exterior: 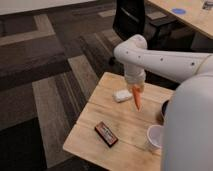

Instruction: Place the pepper on the white sponge

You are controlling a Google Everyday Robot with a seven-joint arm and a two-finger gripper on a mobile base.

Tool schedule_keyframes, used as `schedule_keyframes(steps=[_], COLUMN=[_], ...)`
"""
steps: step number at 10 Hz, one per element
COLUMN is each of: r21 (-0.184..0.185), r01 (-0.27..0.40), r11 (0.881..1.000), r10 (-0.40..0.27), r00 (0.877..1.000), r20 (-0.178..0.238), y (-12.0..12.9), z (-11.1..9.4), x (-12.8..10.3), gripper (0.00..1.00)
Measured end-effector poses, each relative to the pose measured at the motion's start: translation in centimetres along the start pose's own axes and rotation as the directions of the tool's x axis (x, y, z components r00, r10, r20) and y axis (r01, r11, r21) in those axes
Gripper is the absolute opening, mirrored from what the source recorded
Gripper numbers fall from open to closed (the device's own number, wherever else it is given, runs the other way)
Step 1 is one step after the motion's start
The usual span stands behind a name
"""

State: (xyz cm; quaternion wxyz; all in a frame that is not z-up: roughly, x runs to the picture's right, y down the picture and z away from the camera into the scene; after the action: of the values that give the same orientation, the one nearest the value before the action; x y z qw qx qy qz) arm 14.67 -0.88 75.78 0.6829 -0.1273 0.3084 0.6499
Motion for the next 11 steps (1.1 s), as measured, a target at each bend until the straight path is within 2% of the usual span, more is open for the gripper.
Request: schedule_keyframes(steps=[2,4,5,6,11], r21=[-0.024,-0.051,-0.07,-0.075,-0.074], r01=[0.1,0.152,0.162,0.161,0.161], r11=[0.995,0.987,0.984,0.984,0.984], r10=[-0.1,-0.152,-0.161,-0.161,-0.161], r00=[0.995,0.988,0.987,0.987,0.987], r20=[0.008,0.012,0.008,0.008,0.005], y=[3.1,4.5,5.0,5.1,5.1], z=[1.0,2.0,3.0,3.0,3.1], x=[-1.6,-3.1,-4.2,-4.4,-4.3], gripper=[0.0,0.0,0.0,0.0,0.0])
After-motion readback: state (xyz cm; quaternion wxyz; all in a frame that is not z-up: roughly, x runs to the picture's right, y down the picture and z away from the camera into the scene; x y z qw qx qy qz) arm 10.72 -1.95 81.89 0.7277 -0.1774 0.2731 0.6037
